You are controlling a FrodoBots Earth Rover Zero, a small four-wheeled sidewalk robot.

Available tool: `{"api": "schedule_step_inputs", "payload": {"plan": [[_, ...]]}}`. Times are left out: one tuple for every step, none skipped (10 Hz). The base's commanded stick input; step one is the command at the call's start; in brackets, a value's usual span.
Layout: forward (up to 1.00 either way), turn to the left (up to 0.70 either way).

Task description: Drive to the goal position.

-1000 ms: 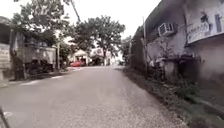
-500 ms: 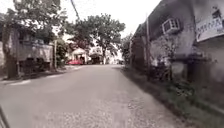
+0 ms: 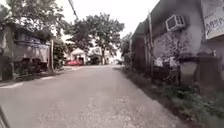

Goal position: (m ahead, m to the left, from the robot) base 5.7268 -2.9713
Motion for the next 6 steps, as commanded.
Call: {"api": "schedule_step_inputs", "payload": {"plan": [[0.70,0.00],[0.70,0.00],[0.70,0.00],[0.70,0.00],[0.70,0.00],[0.70,0.00]]}}
